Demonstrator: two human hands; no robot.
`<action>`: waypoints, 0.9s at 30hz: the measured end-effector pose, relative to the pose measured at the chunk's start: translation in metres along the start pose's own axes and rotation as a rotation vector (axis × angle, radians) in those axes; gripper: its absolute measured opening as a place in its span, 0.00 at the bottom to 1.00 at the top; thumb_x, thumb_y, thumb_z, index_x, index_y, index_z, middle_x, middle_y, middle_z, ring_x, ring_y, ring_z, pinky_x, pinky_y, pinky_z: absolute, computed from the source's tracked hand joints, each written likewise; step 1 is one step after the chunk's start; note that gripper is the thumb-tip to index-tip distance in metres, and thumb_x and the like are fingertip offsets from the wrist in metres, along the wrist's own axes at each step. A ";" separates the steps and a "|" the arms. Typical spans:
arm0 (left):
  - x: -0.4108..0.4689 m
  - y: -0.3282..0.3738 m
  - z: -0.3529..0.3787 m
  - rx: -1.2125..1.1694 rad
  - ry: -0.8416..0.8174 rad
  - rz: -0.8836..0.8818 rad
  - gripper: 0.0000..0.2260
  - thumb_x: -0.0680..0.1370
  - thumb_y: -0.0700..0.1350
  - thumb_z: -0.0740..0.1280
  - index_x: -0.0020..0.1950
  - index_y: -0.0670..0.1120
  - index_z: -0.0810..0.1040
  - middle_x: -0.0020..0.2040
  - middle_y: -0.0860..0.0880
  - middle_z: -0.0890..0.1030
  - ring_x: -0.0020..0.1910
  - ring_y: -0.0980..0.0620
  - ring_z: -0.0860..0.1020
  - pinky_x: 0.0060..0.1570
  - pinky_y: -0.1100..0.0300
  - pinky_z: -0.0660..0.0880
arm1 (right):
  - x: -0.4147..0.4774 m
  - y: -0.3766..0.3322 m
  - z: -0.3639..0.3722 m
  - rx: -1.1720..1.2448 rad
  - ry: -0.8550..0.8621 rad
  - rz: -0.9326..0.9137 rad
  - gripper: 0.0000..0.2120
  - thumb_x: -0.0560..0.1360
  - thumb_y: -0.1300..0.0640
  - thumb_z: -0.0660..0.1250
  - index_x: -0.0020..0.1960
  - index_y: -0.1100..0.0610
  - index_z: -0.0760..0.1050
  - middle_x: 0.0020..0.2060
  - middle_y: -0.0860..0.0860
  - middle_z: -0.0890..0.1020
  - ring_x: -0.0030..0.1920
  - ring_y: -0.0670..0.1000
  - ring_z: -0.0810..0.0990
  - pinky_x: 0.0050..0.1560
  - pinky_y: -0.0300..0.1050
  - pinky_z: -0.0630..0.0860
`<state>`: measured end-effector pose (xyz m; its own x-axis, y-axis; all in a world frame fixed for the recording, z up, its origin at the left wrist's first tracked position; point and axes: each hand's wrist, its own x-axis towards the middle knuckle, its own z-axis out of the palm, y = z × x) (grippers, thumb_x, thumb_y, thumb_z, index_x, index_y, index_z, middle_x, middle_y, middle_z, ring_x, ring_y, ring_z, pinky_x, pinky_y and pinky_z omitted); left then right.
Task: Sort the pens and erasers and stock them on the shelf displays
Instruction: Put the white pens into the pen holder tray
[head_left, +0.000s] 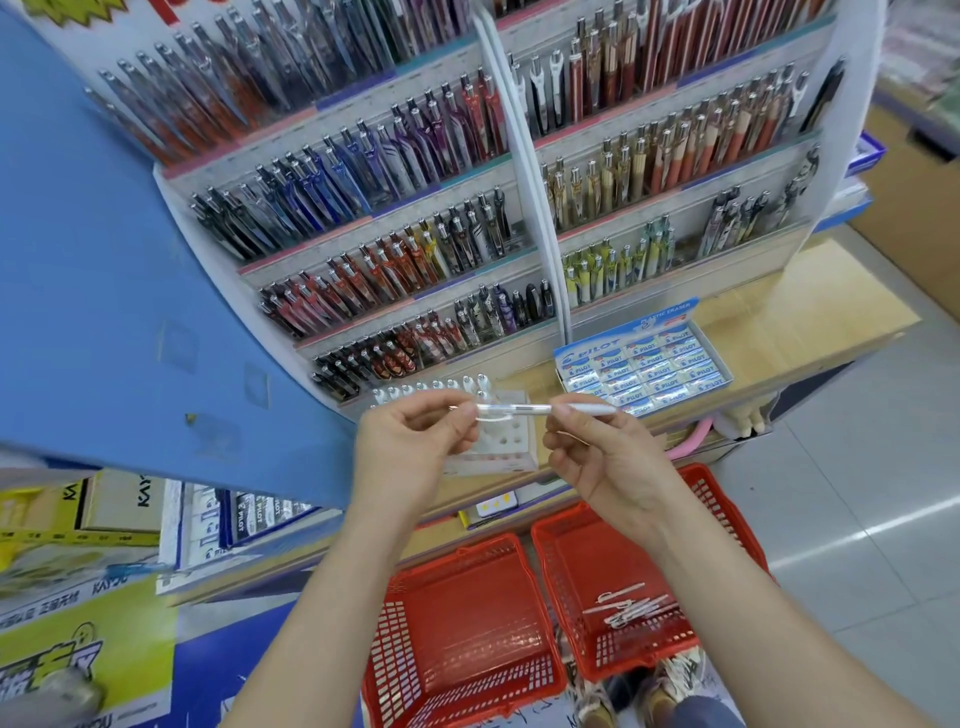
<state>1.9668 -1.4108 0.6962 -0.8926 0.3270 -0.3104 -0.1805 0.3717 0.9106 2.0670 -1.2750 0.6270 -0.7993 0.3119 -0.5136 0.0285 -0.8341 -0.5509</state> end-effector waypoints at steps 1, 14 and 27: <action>0.002 0.003 -0.005 0.040 0.046 0.051 0.05 0.73 0.36 0.71 0.42 0.46 0.83 0.33 0.46 0.84 0.33 0.51 0.81 0.37 0.61 0.79 | 0.001 0.000 -0.001 -0.025 0.013 -0.008 0.05 0.66 0.60 0.71 0.43 0.57 0.79 0.32 0.52 0.79 0.32 0.48 0.78 0.34 0.37 0.75; 0.013 0.017 -0.015 0.855 0.114 0.588 0.02 0.73 0.44 0.72 0.41 0.47 0.84 0.34 0.51 0.82 0.34 0.49 0.79 0.38 0.53 0.77 | 0.031 0.040 -0.026 -0.777 0.223 -0.200 0.06 0.74 0.58 0.70 0.45 0.47 0.78 0.34 0.48 0.78 0.37 0.53 0.79 0.46 0.53 0.77; 0.039 -0.028 0.010 1.026 -0.033 0.534 0.06 0.76 0.46 0.67 0.46 0.45 0.83 0.41 0.47 0.83 0.43 0.46 0.79 0.45 0.53 0.74 | 0.035 0.054 -0.021 -0.636 0.209 -0.112 0.03 0.76 0.57 0.68 0.44 0.52 0.78 0.41 0.54 0.81 0.37 0.53 0.83 0.41 0.46 0.81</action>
<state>1.9414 -1.4001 0.6561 -0.7402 0.6719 0.0266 0.6502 0.7052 0.2826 2.0527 -1.2992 0.5655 -0.6868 0.5161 -0.5119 0.3510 -0.3812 -0.8553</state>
